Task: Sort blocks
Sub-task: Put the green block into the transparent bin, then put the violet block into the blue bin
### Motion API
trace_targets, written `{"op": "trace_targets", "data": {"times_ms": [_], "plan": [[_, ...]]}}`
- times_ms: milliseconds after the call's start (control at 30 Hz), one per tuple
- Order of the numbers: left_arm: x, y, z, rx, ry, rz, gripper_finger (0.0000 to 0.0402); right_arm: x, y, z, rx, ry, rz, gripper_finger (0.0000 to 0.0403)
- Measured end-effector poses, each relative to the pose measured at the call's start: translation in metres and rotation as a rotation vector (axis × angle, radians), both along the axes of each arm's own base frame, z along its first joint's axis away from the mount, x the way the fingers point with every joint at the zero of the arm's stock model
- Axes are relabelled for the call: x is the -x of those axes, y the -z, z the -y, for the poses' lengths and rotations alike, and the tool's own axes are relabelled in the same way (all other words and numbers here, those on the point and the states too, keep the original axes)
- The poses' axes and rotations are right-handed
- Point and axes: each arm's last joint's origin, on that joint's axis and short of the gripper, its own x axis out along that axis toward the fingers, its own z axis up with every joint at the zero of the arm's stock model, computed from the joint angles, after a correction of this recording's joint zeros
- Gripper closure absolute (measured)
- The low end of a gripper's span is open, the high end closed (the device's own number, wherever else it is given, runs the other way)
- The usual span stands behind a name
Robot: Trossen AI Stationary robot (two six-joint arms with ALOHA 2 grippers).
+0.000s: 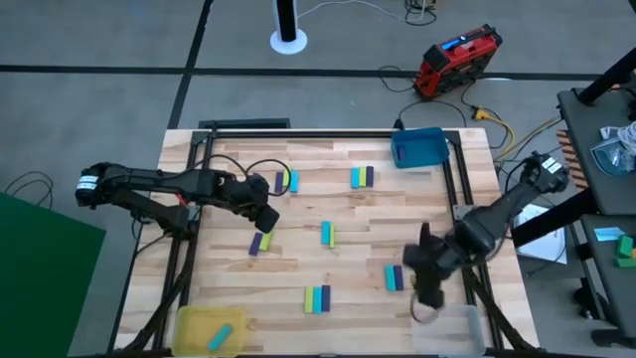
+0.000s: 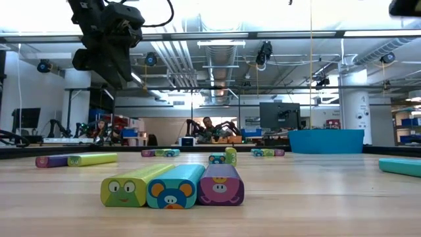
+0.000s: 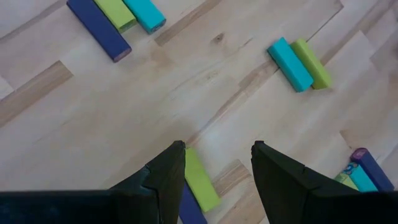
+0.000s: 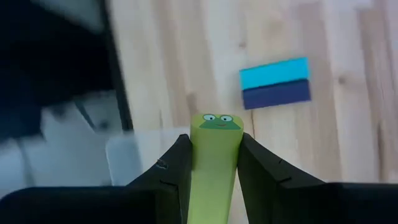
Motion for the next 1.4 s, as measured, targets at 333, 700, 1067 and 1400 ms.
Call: {"op": "trace_targets", "data": {"times_ms": [333,700,1067,1400], "plan": [[0.0,0.0,0.0,-0.004,0.008,-0.002,0.0239,0.025,0.022,-0.061,-0.007,-0.396,-0.11,0.0312],[0.0,0.0,0.0,-0.009,0.016,-0.003,0.0239,0.034,0.047,-0.096,0.001,-0.424,-0.17,0.0226],[0.0,0.0,-0.001,-0.016,0.031,-0.005,0.0239,0.03,0.029,-0.078,-0.04,-0.326,-0.153,0.0208],[0.0,0.0,0.001,0.021,0.049,-0.004,0.0239,-0.011,-0.004,-0.006,0.031,0.023,0.068,0.0293]]}}
